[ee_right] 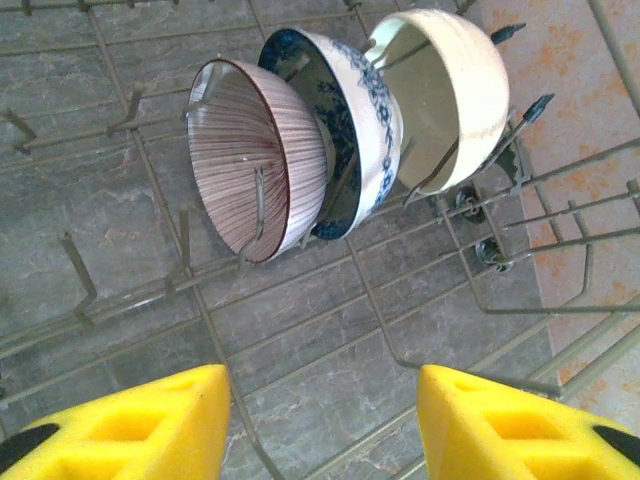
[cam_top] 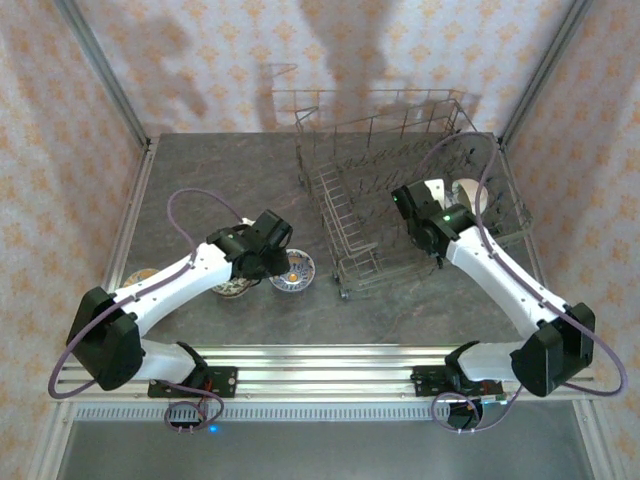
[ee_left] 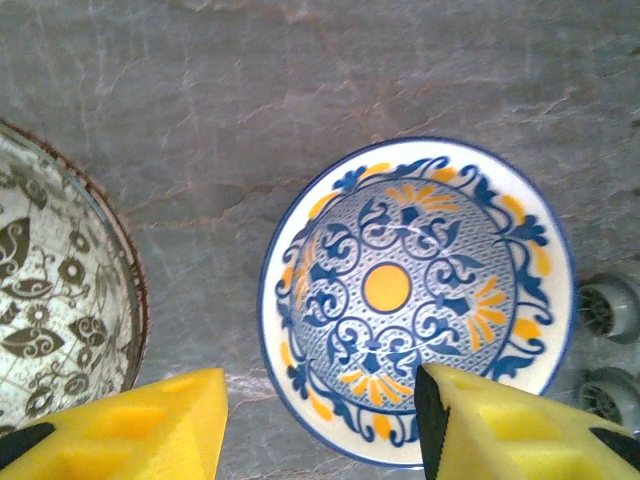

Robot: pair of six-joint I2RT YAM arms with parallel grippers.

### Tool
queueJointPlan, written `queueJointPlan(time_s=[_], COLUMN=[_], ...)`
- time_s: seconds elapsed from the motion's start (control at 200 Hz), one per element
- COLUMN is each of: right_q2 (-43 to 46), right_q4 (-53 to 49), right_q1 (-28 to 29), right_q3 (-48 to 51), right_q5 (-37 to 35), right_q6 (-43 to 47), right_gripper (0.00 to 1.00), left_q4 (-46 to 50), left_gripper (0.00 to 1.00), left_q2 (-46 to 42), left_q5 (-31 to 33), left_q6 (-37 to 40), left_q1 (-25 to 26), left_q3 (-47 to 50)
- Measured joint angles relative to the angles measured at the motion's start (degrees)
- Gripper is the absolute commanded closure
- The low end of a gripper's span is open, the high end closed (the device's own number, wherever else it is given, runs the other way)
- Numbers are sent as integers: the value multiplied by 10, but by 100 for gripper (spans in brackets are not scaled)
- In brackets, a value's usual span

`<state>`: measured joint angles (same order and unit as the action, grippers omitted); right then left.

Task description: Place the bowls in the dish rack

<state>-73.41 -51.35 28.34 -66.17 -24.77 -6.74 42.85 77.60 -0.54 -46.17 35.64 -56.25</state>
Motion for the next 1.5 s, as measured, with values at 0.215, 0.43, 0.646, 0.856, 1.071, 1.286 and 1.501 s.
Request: queueJointPlan(time_s=[0.215,0.43,0.646,0.856,1.071,1.286,1.501], right_q2=[8,8,9,9,9,9,9], right_q4=[0,5,9,9,11,11,12], right_q1=[0,0,0,0,0,0,0], right_q3=[15,18,28,28,30,30,30], right_q5=[13,17,14,12,10,8,8], right_q6=[-3,-3,-3,-3,-3,-7,-9], right_gripper=[48,48,48,48,47,48,47], left_q4=[-4,-4,-10,-21,-22,-21,-31], left_gripper=[45,45,48,54,65,84,94], left_q2=[20,81,105,131,149,160,147], left_q5=[0,2,8,6,5,4,-7], left_q6=[-25,-33,-32,-17,0,18,27], left_q1=[0,0,0,0,0,0,0], left_q3=[16,11,0,-8,-9,-19,-39])
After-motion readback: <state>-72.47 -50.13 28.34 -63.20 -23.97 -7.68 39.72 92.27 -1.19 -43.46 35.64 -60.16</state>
